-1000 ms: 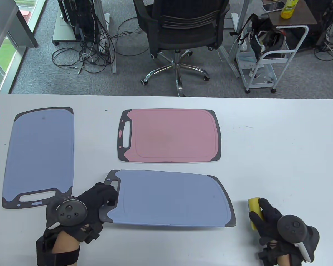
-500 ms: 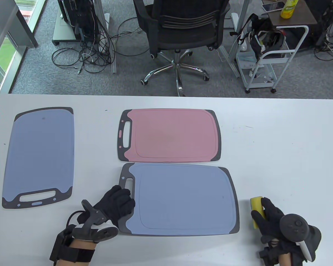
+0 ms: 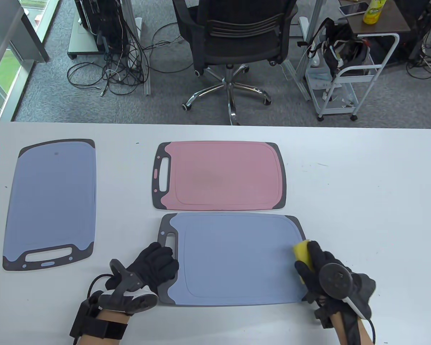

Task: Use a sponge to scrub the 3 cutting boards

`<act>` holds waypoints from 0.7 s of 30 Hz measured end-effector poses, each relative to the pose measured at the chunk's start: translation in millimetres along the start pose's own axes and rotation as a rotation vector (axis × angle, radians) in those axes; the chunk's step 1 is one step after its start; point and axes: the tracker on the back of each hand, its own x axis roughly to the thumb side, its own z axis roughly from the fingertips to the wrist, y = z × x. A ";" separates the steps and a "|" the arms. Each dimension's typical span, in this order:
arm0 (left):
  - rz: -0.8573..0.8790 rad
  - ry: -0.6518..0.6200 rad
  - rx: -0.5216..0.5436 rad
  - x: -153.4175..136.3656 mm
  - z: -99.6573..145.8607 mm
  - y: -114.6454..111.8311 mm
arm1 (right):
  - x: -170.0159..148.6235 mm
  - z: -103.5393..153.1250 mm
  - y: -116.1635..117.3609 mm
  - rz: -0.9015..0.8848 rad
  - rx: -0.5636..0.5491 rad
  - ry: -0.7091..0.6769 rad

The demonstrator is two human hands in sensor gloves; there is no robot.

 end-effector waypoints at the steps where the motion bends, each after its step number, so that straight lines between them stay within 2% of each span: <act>1: 0.009 0.000 0.001 -1.3 0.0 -0.3 | 19.1 -10.1 3.7 -0.004 0.024 -0.027; 6: 0.024 -0.001 0.000 -2.5 -0.7 -0.3 | 144.4 -69.9 33.2 0.146 0.089 -0.213; 9: 0.025 -0.006 0.005 -2.4 -0.5 -0.3 | 207.2 -91.9 49.2 0.128 0.113 -0.281; 11: 0.023 -0.011 0.008 -1.8 -0.7 0.7 | 235.4 -99.0 59.7 0.103 0.129 -0.299; 13: 0.018 -0.018 0.014 -0.9 -0.5 1.2 | 252.3 -101.8 71.4 0.166 0.177 -0.312; 16: 0.010 -0.026 0.019 0.7 -0.4 1.9 | 239.0 -104.4 79.0 0.353 0.151 -0.312; 18: -0.004 -0.029 0.013 2.6 -1.0 1.9 | 201.1 -108.0 78.0 0.414 0.161 -0.242; 21: -0.020 -0.036 0.012 5.0 -1.5 2.1 | 122.1 -110.0 70.0 0.341 0.219 -0.024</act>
